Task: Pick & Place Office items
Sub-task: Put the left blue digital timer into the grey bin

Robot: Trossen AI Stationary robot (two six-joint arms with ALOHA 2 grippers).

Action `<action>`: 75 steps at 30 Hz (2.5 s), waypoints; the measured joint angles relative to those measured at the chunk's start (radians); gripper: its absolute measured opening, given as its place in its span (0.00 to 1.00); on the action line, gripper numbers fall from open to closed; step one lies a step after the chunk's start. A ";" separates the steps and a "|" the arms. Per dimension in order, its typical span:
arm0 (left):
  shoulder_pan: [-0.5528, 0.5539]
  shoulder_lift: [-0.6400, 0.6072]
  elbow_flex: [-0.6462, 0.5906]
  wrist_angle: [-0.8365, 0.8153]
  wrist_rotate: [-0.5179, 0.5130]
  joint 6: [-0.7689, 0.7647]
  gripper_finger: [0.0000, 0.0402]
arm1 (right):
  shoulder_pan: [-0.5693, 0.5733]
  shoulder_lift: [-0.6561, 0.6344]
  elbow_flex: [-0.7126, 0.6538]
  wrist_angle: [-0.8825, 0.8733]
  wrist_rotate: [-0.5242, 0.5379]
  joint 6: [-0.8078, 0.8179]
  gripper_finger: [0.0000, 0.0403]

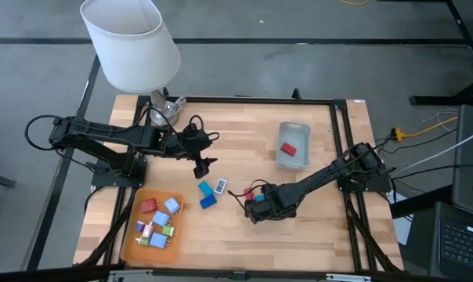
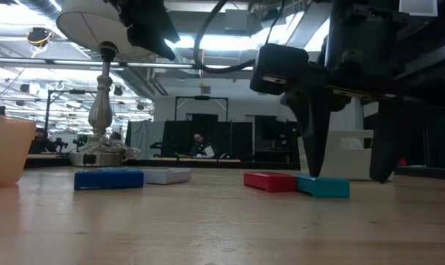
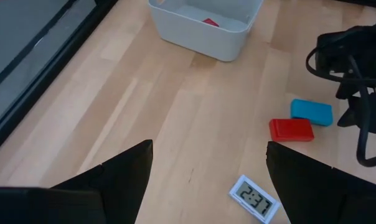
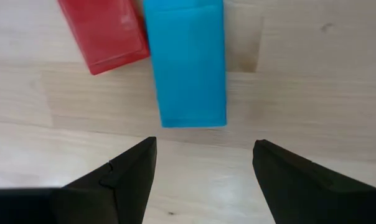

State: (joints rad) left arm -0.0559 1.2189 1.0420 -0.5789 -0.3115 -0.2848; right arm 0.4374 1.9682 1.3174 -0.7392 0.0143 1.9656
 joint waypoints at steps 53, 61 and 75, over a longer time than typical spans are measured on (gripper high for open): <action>0.000 0.000 0.000 -0.001 0.017 0.038 0.76 | -0.065 0.064 -0.005 0.035 -0.036 -0.171 0.38; 0.000 0.000 0.000 0.008 0.016 0.061 0.76 | -0.057 0.066 0.138 0.042 -0.004 -0.175 0.38; 0.000 0.000 0.000 0.058 0.078 0.124 0.76 | -0.045 -0.070 0.402 -0.061 0.520 -0.274 0.38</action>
State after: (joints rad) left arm -0.0558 1.2188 1.0424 -0.5209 -0.2337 -0.1608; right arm 0.3927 1.8985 1.7192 -0.8007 0.5340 1.6915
